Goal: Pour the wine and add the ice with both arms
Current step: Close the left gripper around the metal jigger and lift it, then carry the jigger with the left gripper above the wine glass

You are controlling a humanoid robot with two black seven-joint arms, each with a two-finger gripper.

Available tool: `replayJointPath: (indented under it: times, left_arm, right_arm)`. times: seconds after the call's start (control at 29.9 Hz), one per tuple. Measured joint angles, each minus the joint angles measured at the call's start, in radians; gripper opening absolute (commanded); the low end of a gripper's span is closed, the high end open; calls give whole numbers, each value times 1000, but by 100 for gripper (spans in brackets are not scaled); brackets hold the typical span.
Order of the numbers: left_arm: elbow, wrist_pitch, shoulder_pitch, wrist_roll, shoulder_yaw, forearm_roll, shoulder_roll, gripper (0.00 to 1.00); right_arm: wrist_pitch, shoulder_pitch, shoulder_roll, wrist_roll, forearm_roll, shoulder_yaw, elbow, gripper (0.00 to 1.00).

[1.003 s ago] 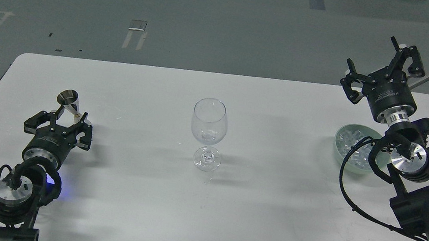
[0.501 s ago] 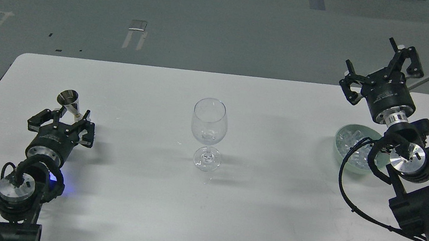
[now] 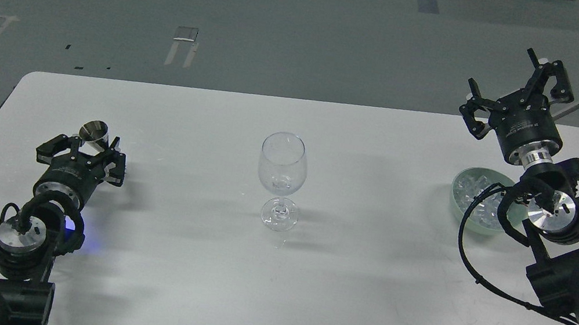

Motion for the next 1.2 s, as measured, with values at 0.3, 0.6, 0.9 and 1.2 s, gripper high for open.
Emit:
replayJointPath:
  times: [0.3,0.6,0.9,1.2]
  left_arm:
    - [51,-48,-13,0,-8,-15,10,39]
    - [66,-107,-11,-1,-12,-32,23,23]
    - [60,-126,-7,-1,-12,-80,28,16]
    - [-35,-113,4,5,-9,-90,15,10]
  right_arm:
    - [0,2,0,0,-1,-1,-2,100]
    - [0,-4,-1,0,-2,-1,-4,100]
    - [0,-10,1,0,-20,-1,1,100]
    - [0,-12,-2,0,-22,-1,1,100]
